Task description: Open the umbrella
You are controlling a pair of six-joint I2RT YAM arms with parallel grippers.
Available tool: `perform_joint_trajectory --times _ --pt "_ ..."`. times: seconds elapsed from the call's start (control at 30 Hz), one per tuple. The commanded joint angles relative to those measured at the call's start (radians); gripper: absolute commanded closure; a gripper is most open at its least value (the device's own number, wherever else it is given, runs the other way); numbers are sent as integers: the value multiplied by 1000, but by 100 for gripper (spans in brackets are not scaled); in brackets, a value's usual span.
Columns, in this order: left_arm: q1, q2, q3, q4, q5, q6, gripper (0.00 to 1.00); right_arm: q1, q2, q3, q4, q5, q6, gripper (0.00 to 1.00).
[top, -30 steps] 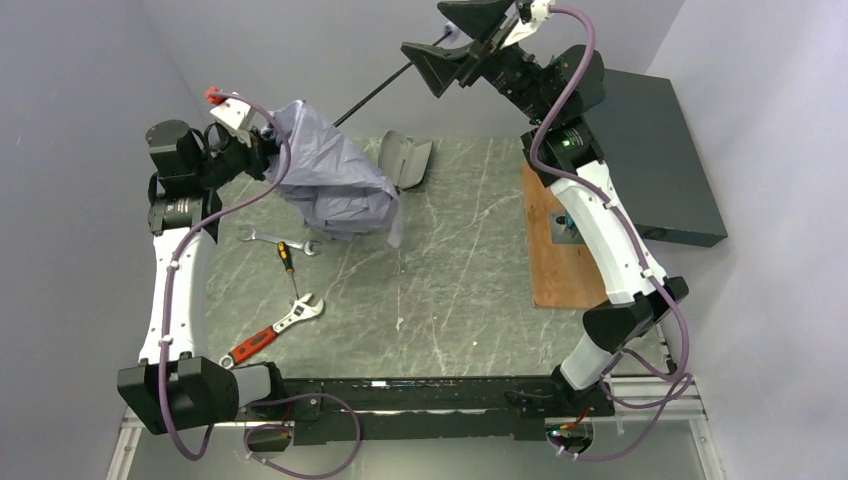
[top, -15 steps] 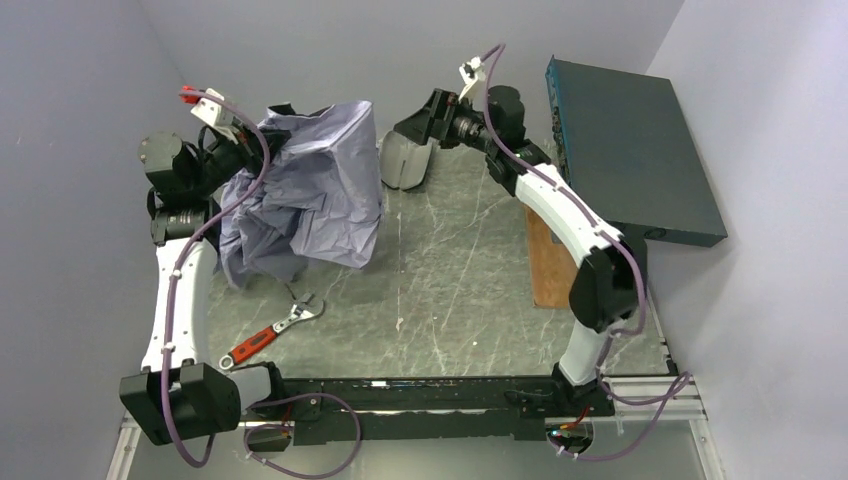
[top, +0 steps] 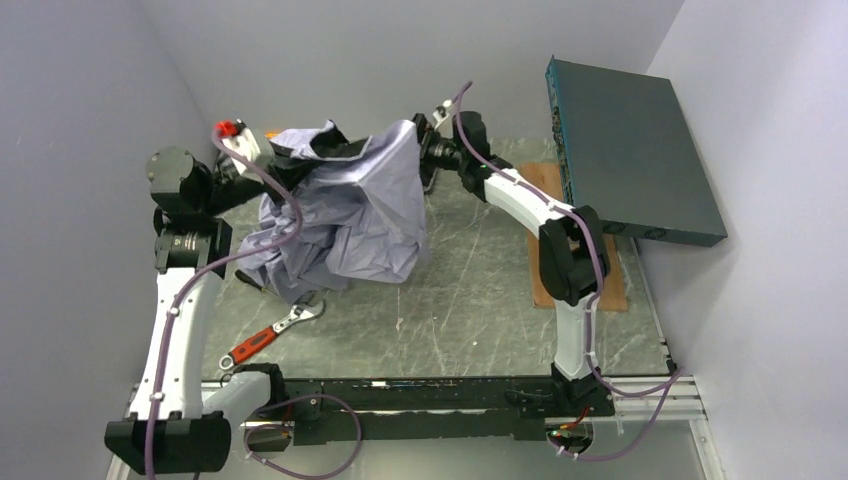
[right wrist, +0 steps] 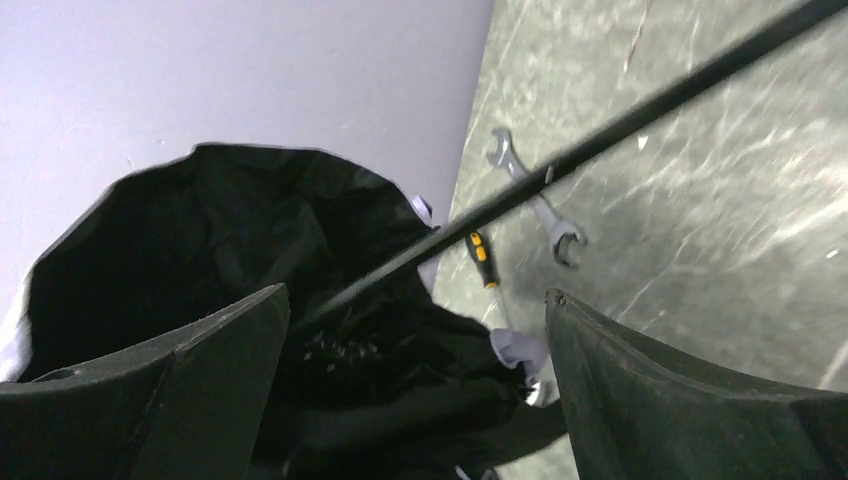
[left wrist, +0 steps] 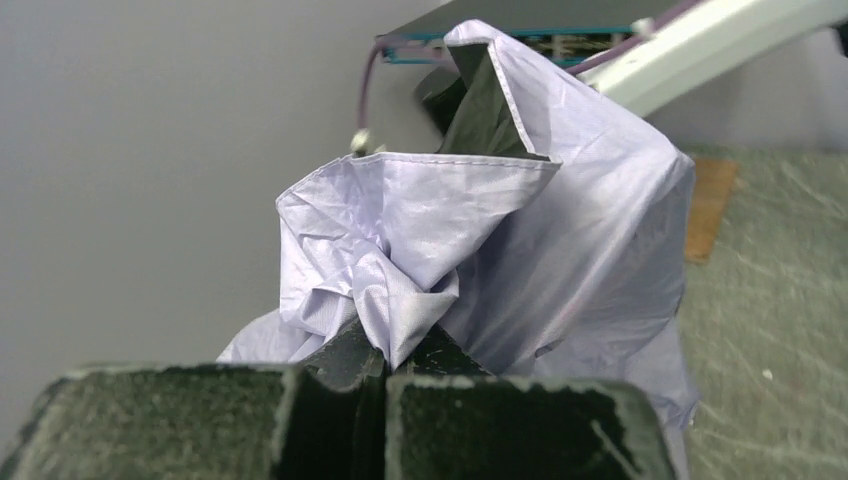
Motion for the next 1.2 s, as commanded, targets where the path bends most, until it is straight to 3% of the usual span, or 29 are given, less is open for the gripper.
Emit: perform_joint_trajectory --times 0.0,0.1,0.17,0.37,0.4,0.6,0.7,0.73,0.8,0.9,1.03,1.17 --pt "-98 -58 58 -139 38 321 100 54 85 50 61 -80 236 0" --pt "-146 -75 69 -243 45 424 100 102 125 69 158 -98 340 1" --pt "-168 -92 76 -336 57 493 100 123 139 104 220 -93 371 9" --pt "-205 -208 44 -711 2 820 100 109 146 289 261 -62 317 91" --pt "-206 -234 29 -773 -15 887 100 103 141 314 267 -59 298 100" --pt "-207 -374 -86 -884 -126 1060 99 98 85 359 309 -56 235 100" --pt "-207 -408 -133 -870 -179 1045 81 95 61 358 325 -55 195 100" --pt "-206 -412 -137 -877 -185 1039 66 91 55 363 322 -47 179 100" --pt "-207 -411 -146 -867 -205 986 23 79 50 383 323 -36 131 100" --pt "-207 -412 -159 -820 -242 856 2 60 56 438 294 -14 32 100" --pt "-207 -420 -155 -798 -188 721 0 50 64 512 203 -13 -217 100" --pt "-207 -429 -130 -832 -149 659 0 53 25 475 141 -10 -465 100"
